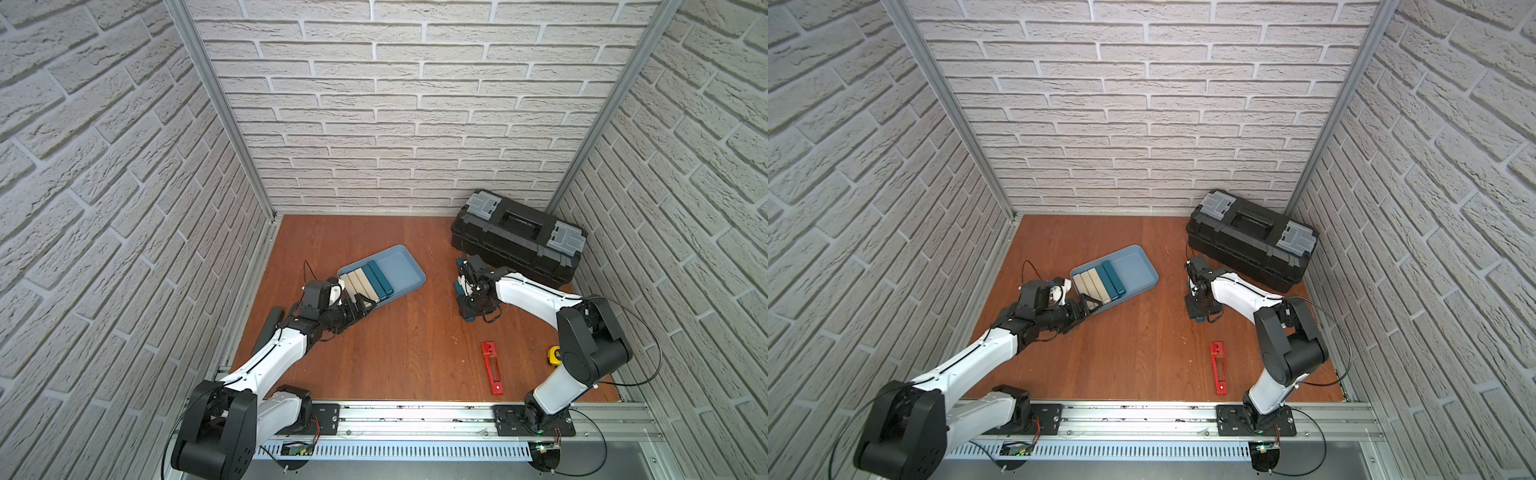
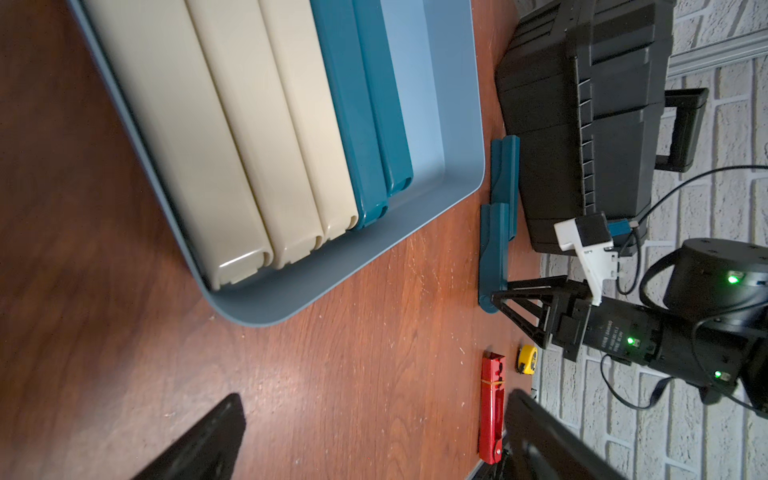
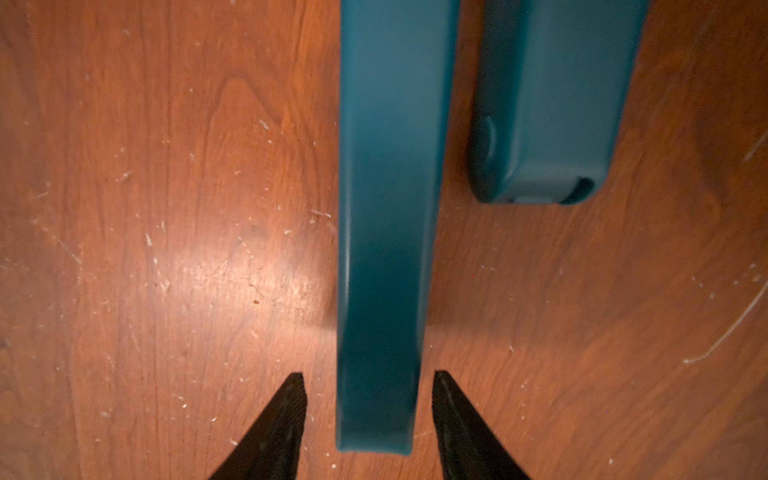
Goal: Put the pruning pliers into the storage box
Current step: Pick up the pruning pliers from the center of the board.
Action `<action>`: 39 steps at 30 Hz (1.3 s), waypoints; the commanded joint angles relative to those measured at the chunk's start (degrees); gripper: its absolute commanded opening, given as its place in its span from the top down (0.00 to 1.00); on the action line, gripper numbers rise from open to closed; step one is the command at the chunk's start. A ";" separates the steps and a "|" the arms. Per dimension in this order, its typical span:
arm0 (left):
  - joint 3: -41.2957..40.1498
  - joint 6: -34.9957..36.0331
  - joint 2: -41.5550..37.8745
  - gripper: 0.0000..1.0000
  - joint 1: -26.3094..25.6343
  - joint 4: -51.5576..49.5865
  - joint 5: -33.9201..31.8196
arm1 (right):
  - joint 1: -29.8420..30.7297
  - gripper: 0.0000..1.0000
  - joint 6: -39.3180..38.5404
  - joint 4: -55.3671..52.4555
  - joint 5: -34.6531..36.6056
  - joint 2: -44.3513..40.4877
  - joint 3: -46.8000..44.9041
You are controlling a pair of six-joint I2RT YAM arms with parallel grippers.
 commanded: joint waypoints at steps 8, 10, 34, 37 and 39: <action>0.78 -1.08 2.25 0.02 -0.66 4.30 1.45 | -0.58 0.68 -1.33 0.35 -1.91 2.88 2.12; 0.97 -1.27 3.03 0.02 -0.87 5.23 2.55 | -0.54 0.76 -1.42 0.44 -2.42 2.91 2.26; 7.34 -1.91 5.13 0.02 -1.55 7.20 2.19 | 3.03 0.87 -3.87 -6.05 -8.52 5.97 22.33; 8.70 -1.01 5.91 0.02 -1.25 6.04 1.76 | 4.51 0.87 -4.39 -6.74 -9.35 8.74 26.61; 9.46 -0.52 6.36 0.02 -0.90 5.17 0.94 | 5.67 0.87 -4.81 -6.99 -9.89 10.63 29.46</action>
